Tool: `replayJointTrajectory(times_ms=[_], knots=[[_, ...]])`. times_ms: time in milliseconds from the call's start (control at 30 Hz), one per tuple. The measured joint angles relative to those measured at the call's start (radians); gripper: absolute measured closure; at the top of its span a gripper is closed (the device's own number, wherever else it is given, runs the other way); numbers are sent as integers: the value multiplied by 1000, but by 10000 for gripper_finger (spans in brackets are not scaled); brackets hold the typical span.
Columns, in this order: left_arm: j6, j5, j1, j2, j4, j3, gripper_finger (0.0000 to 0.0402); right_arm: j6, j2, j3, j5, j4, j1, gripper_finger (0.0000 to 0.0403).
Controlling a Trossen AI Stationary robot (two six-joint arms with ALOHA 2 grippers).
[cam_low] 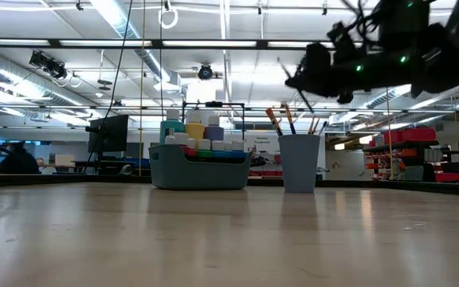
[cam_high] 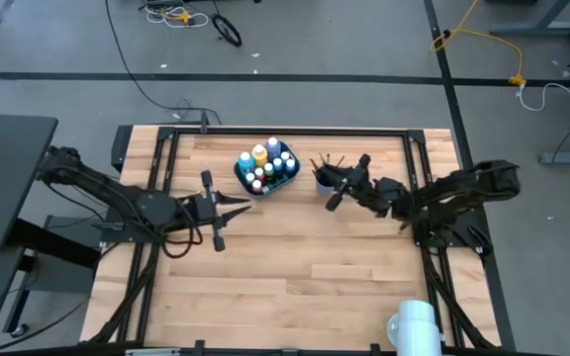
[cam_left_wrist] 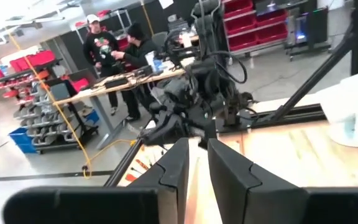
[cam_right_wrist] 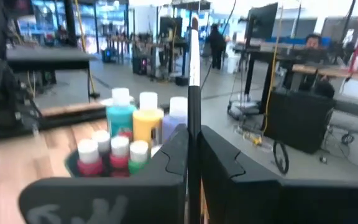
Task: Pick & Place Paint Supplies
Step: Put the silver paint brush into the blue cup, then return to Home Position
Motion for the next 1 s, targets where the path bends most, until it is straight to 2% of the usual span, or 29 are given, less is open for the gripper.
replayJointTrajectory(times_ms=[133,367,533,1000], knots=[[-3,-31,0,30,8,0,336,27,125,27,-32,36,-46,377],[-1,-41,0,36,8,0,336,18,290,97,64,61,-75,376],[16,-41,0,36,8,0,336,34,303,101,154,58,-74,362],[19,-40,0,36,7,0,336,5,303,101,148,81,-61,317]])
